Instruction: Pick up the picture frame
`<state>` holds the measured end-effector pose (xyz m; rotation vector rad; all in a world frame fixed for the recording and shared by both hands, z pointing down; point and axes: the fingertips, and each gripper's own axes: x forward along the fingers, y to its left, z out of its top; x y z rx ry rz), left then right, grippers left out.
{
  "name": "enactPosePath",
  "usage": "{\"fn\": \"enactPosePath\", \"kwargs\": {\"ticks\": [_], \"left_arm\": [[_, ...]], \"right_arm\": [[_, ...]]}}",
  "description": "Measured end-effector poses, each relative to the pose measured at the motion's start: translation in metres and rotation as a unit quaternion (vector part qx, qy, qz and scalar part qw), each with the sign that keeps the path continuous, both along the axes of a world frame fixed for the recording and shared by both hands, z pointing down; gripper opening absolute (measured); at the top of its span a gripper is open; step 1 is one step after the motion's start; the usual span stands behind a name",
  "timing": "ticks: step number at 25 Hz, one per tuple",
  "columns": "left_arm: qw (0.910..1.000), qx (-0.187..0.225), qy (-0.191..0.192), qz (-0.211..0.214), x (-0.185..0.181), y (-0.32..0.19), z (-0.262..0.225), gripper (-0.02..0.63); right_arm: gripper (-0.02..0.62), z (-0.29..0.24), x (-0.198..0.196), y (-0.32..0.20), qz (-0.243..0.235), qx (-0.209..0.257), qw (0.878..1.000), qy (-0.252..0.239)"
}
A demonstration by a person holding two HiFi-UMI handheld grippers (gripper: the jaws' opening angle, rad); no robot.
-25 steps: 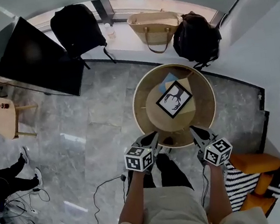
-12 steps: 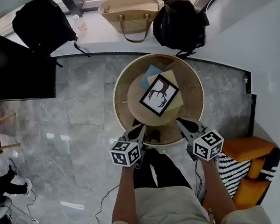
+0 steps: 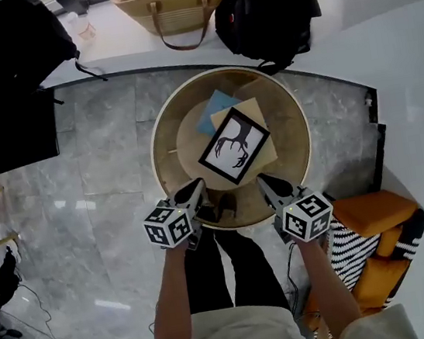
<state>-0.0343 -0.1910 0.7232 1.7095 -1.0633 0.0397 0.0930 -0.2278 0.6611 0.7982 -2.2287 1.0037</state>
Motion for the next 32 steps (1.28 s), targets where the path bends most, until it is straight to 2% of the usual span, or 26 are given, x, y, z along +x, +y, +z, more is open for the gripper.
{"fn": "enactPosePath", "kwargs": {"ticks": [3, 7, 14, 15, 16, 17, 21, 28, 32], "left_arm": [[1.0000, -0.002, -0.002, -0.006, -0.010, -0.012, 0.024, 0.021], [0.9991, -0.011, 0.015, -0.037, -0.021, -0.022, 0.054, 0.021], [0.9947, -0.033, 0.049, -0.084, -0.033, -0.037, 0.096, 0.025], [0.9943, -0.034, 0.057, -0.083, -0.031, -0.038, 0.098, 0.039], [0.9944, -0.034, 0.065, -0.076, -0.027, -0.039, 0.100, 0.112], [0.9948, -0.032, 0.072, -0.065, -0.021, -0.041, 0.100, 0.150], [0.9952, -0.030, 0.088, -0.028, 0.002, -0.050, 0.103, 0.210], [0.9941, -0.040, 0.099, 0.017, 0.023, -0.064, 0.121, 0.230], [0.9921, -0.051, 0.111, 0.027, 0.030, -0.067, 0.127, 0.230]], "right_arm": [[0.034, 0.030, 0.010, -0.003, 0.012, -0.003, 1.000, 0.011], [0.034, 0.067, 0.022, -0.009, 0.051, -0.030, 0.998, -0.004], [0.034, 0.107, 0.017, -0.024, 0.058, -0.029, 0.998, -0.002], [0.034, 0.110, 0.015, -0.026, 0.061, -0.031, 0.998, -0.004], [0.035, 0.113, 0.014, -0.029, 0.062, -0.032, 0.998, -0.006], [0.034, 0.116, 0.013, -0.032, 0.061, -0.031, 0.998, -0.005], [0.034, 0.127, 0.009, -0.046, 0.050, -0.023, 0.998, 0.005], [0.034, 0.152, 0.000, -0.050, -0.009, -0.011, 0.999, 0.044], [0.035, 0.160, -0.003, -0.049, -0.013, -0.017, 0.998, 0.051]]}}
